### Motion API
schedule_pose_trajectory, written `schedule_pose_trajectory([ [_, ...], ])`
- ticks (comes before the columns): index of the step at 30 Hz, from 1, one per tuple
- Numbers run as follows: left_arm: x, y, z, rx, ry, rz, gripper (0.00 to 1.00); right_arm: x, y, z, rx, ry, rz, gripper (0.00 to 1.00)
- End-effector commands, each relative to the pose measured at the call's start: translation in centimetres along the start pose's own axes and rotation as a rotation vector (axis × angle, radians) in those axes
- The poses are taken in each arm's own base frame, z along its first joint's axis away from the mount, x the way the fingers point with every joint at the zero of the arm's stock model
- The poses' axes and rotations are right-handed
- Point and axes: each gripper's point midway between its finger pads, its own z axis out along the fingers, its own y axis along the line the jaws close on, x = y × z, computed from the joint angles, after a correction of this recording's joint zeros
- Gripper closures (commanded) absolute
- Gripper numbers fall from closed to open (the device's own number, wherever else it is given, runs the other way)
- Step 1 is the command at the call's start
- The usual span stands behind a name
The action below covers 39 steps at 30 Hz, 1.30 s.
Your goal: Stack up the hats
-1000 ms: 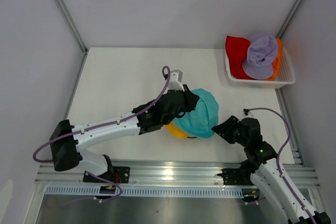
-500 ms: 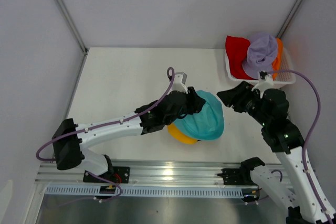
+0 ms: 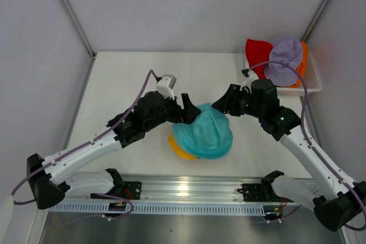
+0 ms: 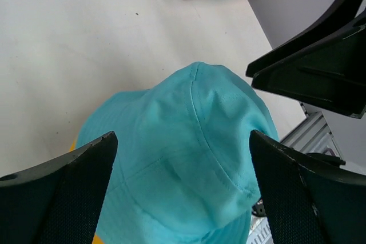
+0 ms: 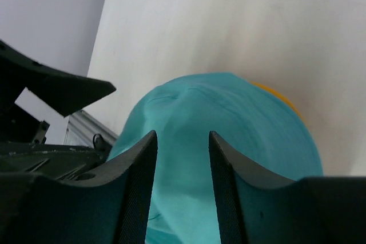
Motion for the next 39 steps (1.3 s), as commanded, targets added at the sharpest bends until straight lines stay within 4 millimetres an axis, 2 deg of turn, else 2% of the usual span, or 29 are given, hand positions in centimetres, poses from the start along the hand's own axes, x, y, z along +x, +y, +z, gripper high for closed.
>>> schedule_pose_trajectory([
  [1,0.4,0.2,-2.0,0.040,0.038,0.045,0.00,-1.3,2.9,-0.4,-0.031,-0.051,-0.067,0.55],
  [4,0.0,0.7,-3.1,0.039,0.028,0.037,0.00,-1.4,3.6,-1.0,-0.026,-0.060,-0.072,0.55],
  [6,-0.6,0.9,-4.3,0.039,0.010,0.033,0.01,-2.1,4.9,-2.2,-0.064,-0.086,-0.081,0.55],
  [8,0.3,1.8,-5.3,0.017,0.039,0.024,0.01,-2.2,5.9,-2.8,-0.096,-0.087,-0.098,0.55],
  [9,0.7,1.7,-6.0,0.027,0.052,-0.002,0.01,-1.9,7.1,-3.2,-0.134,-0.066,-0.115,0.55],
  [10,1.2,1.8,-7.2,0.035,0.062,-0.020,0.01,-1.6,7.5,-3.2,-0.149,-0.047,-0.128,0.54],
  [13,4.1,2.9,-8.5,0.000,0.141,-0.148,0.01,0.3,8.0,-2.2,-0.144,0.048,-0.190,0.52],
  [14,5.9,4.0,-8.9,-0.048,0.197,-0.190,0.03,0.9,7.9,-1.9,-0.136,0.069,-0.202,0.53],
  [17,10.2,5.2,-9.4,-0.105,0.299,-0.369,0.07,3.4,8.4,0.3,-0.124,0.162,-0.251,0.55],
  [18,11.3,5.7,-9.4,-0.112,0.313,-0.397,0.07,3.6,8.0,0.7,-0.102,0.166,-0.252,0.55],
  [19,11.1,4.8,-9.9,-0.055,0.304,-0.419,0.08,4.2,8.2,1.1,-0.094,0.182,-0.266,0.55],
  [20,10.8,4.3,-9.9,-0.020,0.286,-0.440,0.09,4.3,7.6,1.5,-0.052,0.177,-0.274,0.55],
  [21,11.4,4.3,-9.9,-0.003,0.293,-0.461,0.09,5.0,6.7,2.0,-0.003,0.203,-0.283,0.57],
  [22,11.2,3.4,-10.2,0.051,0.298,-0.463,0.11,5.3,6.4,2.2,0.026,0.210,-0.299,0.57],
  [23,11.2,3.0,-10.3,0.073,0.303,-0.465,0.11,5.3,5.1,2.3,0.104,0.203,-0.315,0.58],
  [25,11.0,1.8,-10.2,0.133,0.314,-0.455,0.12,5.9,4.3,3.0,0.157,0.217,-0.324,0.58],
  [30,11.3,-0.4,-8.6,0.210,0.332,-0.458,0.12,6.3,2.5,4.1,0.250,0.183,-0.258,0.62],
  [31,10.8,-0.9,-8.3,0.233,0.314,-0.459,0.12,6.4,2.0,4.4,0.278,0.175,-0.240,0.64],
  [32,10.8,-0.8,-8.0,0.226,0.301,-0.458,0.12,6.1,1.6,4.6,0.307,0.147,-0.203,0.66],
  [35,10.8,-0.1,-7.1,0.184,0.276,-0.451,0.17,7.1,-0.2,5.7,0.380,0.141,-0.160,0.67],
  [38,10.4,1.3,-5.8,0.113,0.222,-0.452,0.24,7.8,-1.7,6.9,0.464,0.159,-0.156,0.81],
  [39,10.4,2.1,-5.3,0.080,0.199,-0.455,0.26,7.9,-1.9,7.1,0.480,0.160,-0.146,0.81],
])
